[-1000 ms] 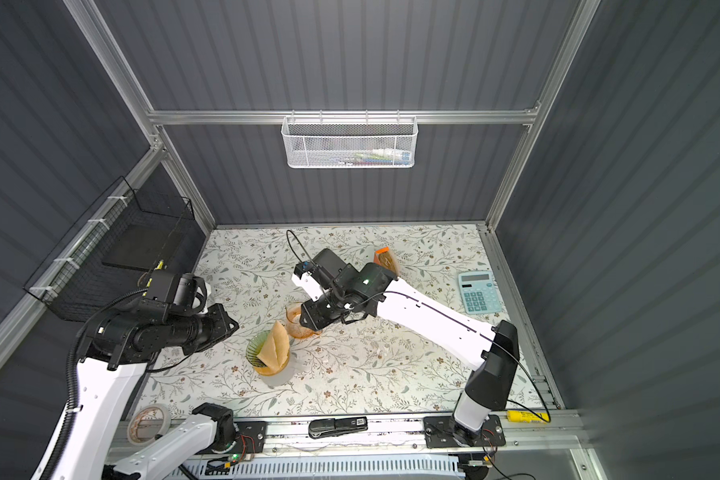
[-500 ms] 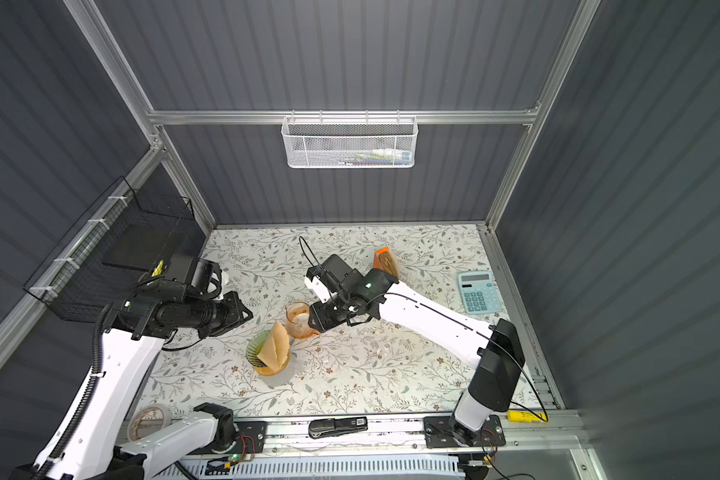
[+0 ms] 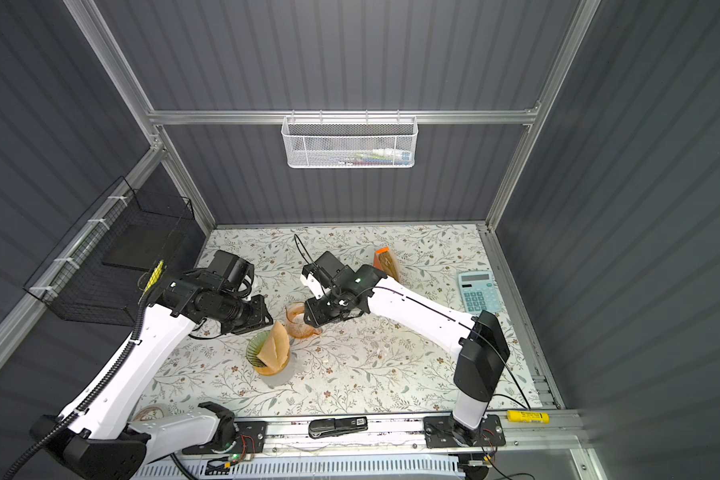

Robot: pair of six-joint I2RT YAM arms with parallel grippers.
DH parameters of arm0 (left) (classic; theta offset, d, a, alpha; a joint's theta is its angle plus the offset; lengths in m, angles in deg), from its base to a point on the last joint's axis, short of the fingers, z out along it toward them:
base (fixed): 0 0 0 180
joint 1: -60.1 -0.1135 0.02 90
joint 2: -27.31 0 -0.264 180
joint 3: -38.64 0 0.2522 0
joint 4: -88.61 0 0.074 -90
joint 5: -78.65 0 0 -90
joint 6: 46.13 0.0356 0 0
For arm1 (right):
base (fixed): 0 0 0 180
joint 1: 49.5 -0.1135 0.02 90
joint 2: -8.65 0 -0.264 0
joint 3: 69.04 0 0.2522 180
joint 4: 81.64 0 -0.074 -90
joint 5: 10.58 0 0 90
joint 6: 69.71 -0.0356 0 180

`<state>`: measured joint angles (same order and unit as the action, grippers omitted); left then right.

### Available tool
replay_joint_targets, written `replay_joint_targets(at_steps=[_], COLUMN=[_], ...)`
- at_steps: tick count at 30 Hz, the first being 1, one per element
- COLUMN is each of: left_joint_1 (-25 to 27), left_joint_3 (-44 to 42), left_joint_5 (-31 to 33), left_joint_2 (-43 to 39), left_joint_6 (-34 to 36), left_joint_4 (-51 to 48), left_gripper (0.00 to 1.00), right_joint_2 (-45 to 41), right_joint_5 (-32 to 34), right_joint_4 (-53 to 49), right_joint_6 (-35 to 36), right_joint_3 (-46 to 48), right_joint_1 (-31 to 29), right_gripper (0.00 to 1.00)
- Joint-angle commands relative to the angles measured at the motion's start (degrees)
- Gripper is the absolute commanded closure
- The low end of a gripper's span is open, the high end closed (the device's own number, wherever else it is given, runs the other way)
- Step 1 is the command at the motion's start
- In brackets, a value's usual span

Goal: Place the coffee filter in the dripper
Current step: 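Hold the filter above the green dripper while the left gripper moves toward it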

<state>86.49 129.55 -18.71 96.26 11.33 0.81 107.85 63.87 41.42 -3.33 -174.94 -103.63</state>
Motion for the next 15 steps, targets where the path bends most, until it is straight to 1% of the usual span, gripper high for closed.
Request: replay_joint_targets(at_steps=[1, 6, 15], left_joint_1=[2.49, 5.28, 6.3], left_joint_3=[-0.95, -0.34, -0.42], left_joint_5=[0.56, 3.36, 6.54], left_joint_2=[1.3, 3.16, 2.72], left_joint_6=[0.95, 1.24, 1.09], left_joint_4=[-0.23, -1.95, -6.02], left_gripper=[0.67, 0.67, 0.71], right_joint_2=[0.79, 0.91, 1.63], right_joint_5=[-0.79, -0.67, -0.92], right_joint_4=[-0.06, -0.23, -0.44], right_joint_6=[-0.09, -0.11, 0.06], right_joint_3=[-1.9, -2.08, -2.53], right_joint_1=[0.16, 0.25, 0.18], right_gripper=[0.6, 0.6, 0.6])
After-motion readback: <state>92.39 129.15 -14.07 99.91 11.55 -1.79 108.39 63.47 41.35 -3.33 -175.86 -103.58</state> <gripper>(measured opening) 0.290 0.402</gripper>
